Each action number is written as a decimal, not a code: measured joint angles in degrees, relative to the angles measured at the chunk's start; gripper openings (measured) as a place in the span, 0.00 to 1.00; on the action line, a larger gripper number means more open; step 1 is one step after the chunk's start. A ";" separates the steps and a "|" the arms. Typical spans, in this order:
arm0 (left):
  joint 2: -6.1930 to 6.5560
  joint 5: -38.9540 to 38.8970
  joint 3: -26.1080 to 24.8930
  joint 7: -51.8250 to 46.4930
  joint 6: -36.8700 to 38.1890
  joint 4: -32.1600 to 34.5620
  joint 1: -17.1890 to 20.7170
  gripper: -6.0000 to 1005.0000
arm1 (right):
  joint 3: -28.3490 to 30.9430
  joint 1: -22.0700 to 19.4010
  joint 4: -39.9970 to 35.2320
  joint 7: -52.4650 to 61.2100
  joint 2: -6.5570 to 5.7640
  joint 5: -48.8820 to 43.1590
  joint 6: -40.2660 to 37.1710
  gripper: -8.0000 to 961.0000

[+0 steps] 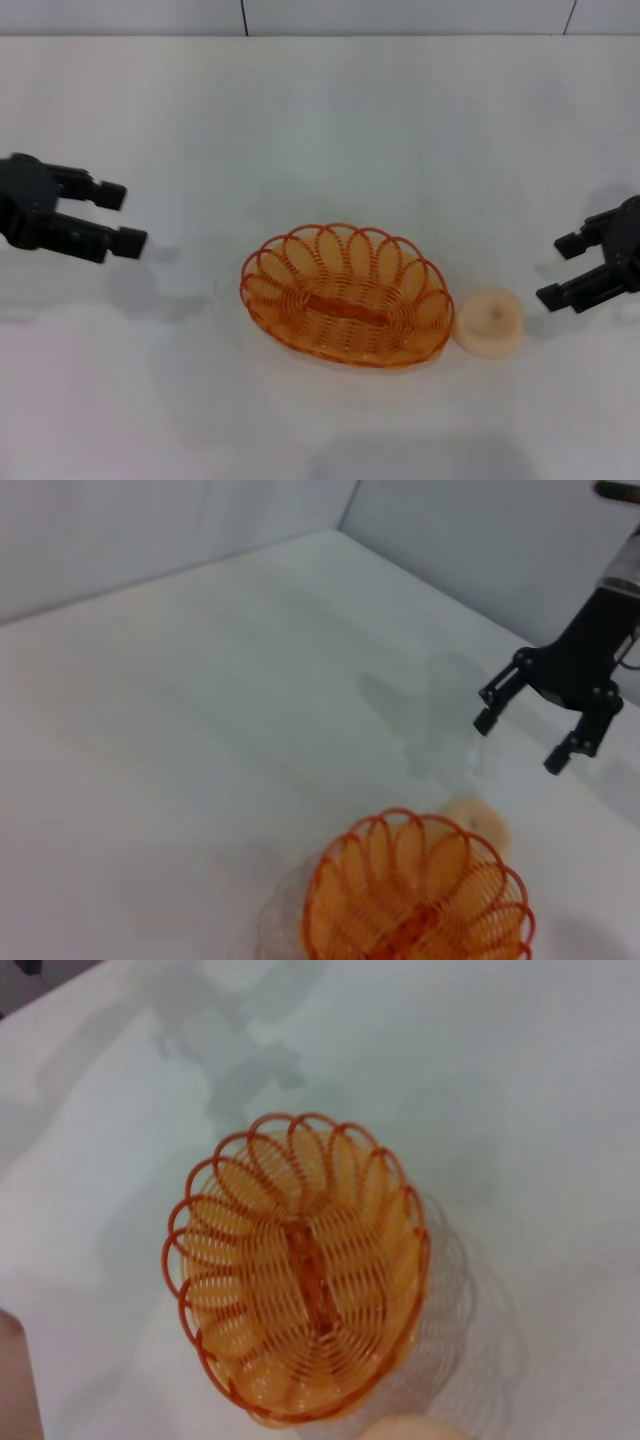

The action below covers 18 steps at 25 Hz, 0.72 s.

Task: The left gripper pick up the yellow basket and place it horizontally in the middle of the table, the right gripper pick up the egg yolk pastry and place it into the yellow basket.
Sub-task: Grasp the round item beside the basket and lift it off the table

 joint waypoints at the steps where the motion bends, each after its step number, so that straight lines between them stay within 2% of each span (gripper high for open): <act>1: -0.01 0.36 0.40 0.01 -0.10 -0.65 -0.33 0.89 | -1.02 0.30 0.21 -0.04 0.69 -1.21 0.62 0.87; 18: -0.77 1.16 0.64 0.24 -0.41 -1.40 -1.09 0.89 | -9.04 0.79 1.62 0.69 1.45 -1.10 6.67 0.83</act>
